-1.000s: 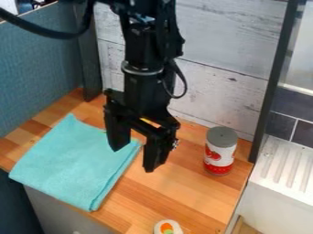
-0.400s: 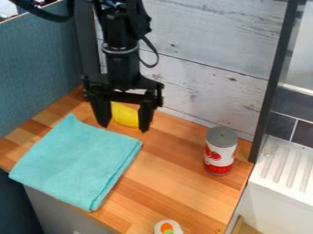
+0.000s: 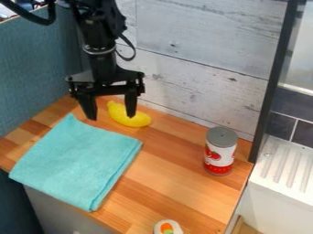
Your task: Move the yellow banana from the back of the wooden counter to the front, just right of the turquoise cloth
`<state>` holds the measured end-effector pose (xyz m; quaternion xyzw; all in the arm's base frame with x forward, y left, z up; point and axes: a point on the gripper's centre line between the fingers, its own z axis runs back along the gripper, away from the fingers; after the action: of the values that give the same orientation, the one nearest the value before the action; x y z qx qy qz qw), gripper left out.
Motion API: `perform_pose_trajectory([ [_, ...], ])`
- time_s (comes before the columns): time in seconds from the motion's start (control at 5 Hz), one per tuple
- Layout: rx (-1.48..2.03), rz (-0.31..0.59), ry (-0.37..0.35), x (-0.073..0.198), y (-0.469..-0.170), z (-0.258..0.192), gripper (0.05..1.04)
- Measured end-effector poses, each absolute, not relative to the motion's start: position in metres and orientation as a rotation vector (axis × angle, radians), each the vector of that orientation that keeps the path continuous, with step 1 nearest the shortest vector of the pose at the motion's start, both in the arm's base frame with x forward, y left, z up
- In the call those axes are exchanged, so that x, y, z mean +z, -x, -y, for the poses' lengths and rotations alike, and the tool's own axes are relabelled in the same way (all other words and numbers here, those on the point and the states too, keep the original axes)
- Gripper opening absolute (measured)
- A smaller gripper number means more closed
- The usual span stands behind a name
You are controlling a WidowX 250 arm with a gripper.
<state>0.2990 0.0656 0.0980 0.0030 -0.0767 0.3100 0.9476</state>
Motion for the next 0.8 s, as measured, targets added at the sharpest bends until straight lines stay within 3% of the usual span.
perform_pose_trajectory([
  [0.2,0.724,0.242,0.001,0.098,-0.309,-0.082,1.001],
  [0.4,0.827,0.251,-0.019,0.084,-0.314,-0.095,1.001],
  [0.8,0.99,0.287,0.006,0.069,-0.337,-0.103,1.001],
])
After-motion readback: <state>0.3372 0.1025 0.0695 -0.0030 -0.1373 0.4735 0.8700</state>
